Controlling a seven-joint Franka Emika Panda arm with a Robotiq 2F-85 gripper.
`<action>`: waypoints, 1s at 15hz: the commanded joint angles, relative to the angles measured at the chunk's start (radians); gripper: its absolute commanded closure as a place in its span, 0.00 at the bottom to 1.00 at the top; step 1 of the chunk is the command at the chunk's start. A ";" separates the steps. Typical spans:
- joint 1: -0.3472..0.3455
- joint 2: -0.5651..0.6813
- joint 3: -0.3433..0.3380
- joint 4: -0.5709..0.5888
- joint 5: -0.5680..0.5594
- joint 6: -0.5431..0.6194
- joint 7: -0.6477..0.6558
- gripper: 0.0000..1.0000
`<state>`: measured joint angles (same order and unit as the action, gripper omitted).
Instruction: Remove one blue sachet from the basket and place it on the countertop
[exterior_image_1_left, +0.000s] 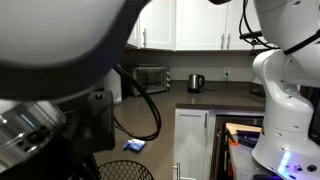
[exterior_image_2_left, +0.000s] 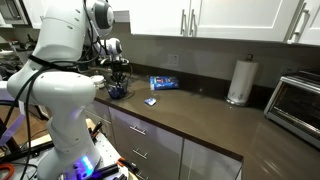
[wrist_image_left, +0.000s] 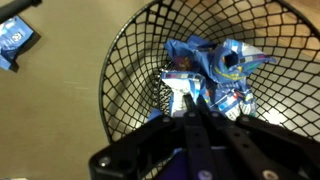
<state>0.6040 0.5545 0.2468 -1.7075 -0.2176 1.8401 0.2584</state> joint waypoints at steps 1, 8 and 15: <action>-0.011 -0.090 0.004 -0.036 0.005 -0.027 0.005 0.97; -0.065 -0.251 -0.007 -0.114 0.013 0.022 0.070 0.97; -0.172 -0.406 0.000 -0.314 0.047 0.131 0.147 0.94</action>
<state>0.4692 0.2373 0.2331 -1.8956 -0.1982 1.8926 0.3656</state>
